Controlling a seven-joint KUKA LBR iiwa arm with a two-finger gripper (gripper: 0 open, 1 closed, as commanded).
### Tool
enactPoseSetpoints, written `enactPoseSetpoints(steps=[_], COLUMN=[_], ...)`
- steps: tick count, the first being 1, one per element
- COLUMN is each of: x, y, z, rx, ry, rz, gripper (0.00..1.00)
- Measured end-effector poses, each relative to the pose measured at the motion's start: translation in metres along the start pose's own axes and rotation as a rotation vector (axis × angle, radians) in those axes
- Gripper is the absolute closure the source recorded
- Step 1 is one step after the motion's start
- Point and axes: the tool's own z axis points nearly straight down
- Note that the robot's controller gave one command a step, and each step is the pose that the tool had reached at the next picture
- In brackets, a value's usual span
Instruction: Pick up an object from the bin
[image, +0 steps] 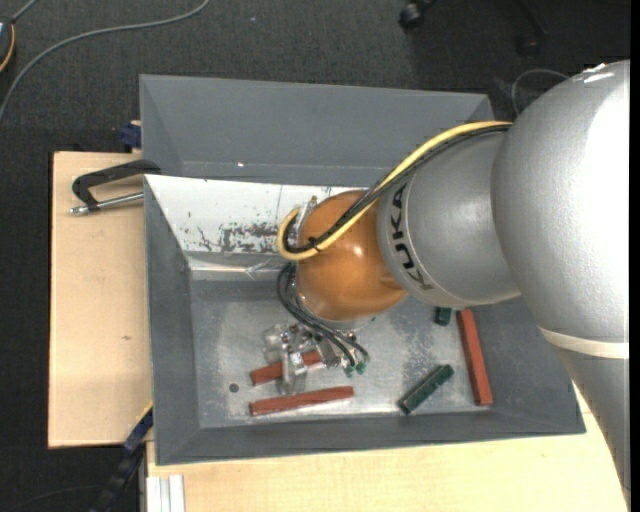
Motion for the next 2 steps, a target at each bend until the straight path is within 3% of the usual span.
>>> enactPoseSetpoints(steps=[1, 2], x=[-0.013, -0.029], y=[0.012, 0.005], z=[-0.111, -0.182], rx=[0.001, 0.002], ry=[-0.013, -0.014], rz=[-0.028, -0.030], gripper=[1.00, 1.00])
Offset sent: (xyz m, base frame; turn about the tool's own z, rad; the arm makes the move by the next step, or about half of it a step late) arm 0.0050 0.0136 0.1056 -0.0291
